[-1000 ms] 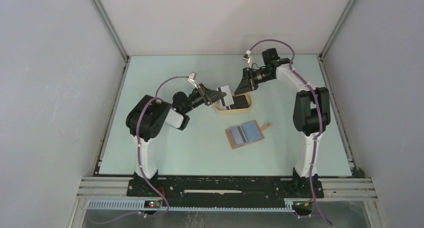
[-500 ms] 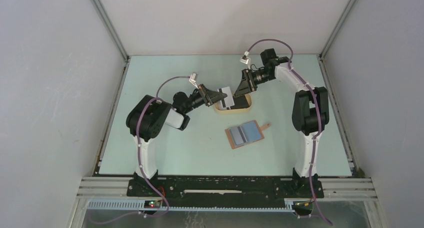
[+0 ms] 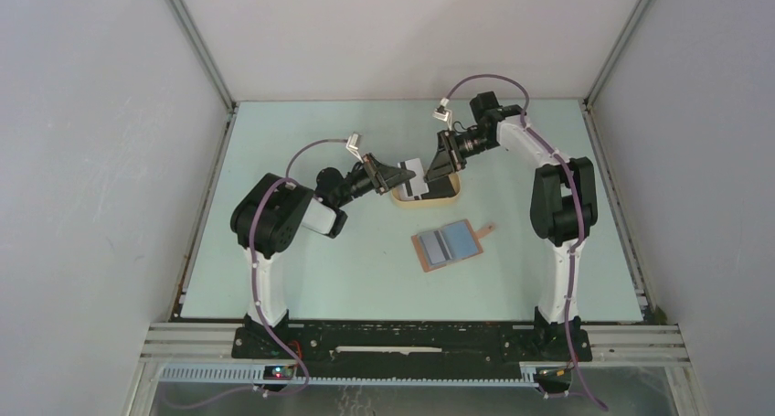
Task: Put the credit cards into the card holder
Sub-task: Place the credit card at the center of the board.
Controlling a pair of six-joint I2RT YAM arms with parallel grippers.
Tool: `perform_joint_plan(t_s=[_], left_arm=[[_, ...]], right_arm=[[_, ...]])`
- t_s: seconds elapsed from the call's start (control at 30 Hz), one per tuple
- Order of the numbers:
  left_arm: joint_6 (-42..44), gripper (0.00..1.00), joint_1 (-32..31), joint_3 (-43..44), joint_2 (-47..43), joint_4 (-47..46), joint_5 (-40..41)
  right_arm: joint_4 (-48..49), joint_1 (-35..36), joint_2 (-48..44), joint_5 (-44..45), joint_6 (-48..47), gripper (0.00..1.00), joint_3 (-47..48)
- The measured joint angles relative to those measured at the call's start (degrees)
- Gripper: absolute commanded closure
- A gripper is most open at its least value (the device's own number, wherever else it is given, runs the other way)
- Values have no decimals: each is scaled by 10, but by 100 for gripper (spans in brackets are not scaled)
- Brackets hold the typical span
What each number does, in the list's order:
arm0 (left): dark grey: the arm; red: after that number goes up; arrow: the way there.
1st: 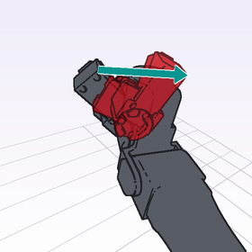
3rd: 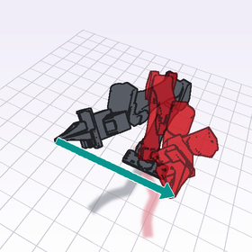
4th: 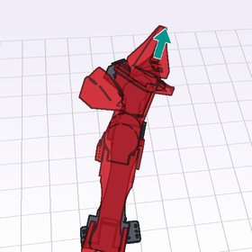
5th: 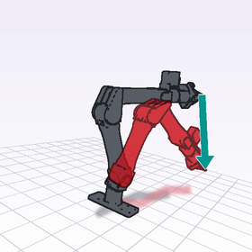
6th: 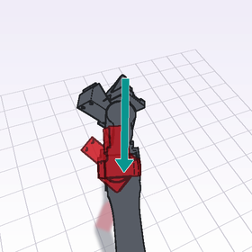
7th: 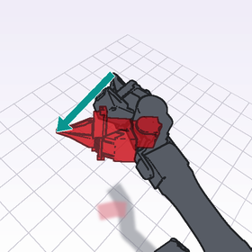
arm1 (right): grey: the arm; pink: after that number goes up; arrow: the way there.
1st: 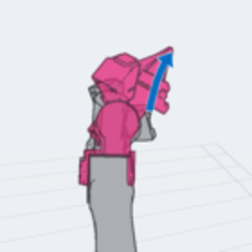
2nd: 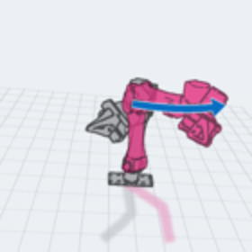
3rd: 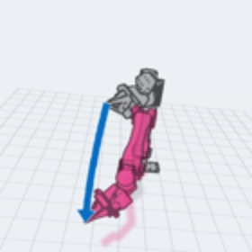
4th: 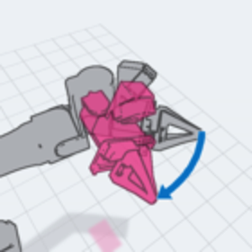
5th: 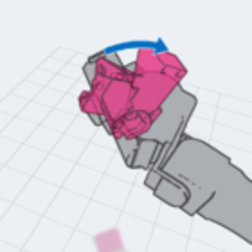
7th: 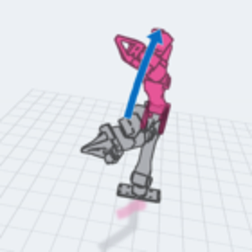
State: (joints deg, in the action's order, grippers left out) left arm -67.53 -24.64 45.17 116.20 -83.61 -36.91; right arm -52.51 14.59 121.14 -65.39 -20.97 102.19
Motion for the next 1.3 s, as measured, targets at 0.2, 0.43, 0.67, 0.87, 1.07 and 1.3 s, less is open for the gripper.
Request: perform_joint_plan(t_s=[0.2, 0.43, 0.67, 0.87, 1.07, 1.3], left_arm=[[0, 100, 0, 0, 0, 0, 0], [0, 100, 0, 0, 0, 0, -2], [0, 100, 0, 0, 0, 2, -7], [0, 100, 0, 0, 0, 2, -8], [1, 100, 0, 0, 0, 5, -8], [3, 100, 0, 0, 0, 13, -7]], right_arm=[[-5, -4, 2, 3, -5, 62, 2], [-6, -6, 10, 4, -9, 63, 6], [-10, -6, 13, 4, -9, 64, 6], [-10, -5, 14, 4, -8, 64, 6], [-8, 2, 15, 23, 1, 63, 6], [2, 5, 15, 46, 24, 62, 6]])
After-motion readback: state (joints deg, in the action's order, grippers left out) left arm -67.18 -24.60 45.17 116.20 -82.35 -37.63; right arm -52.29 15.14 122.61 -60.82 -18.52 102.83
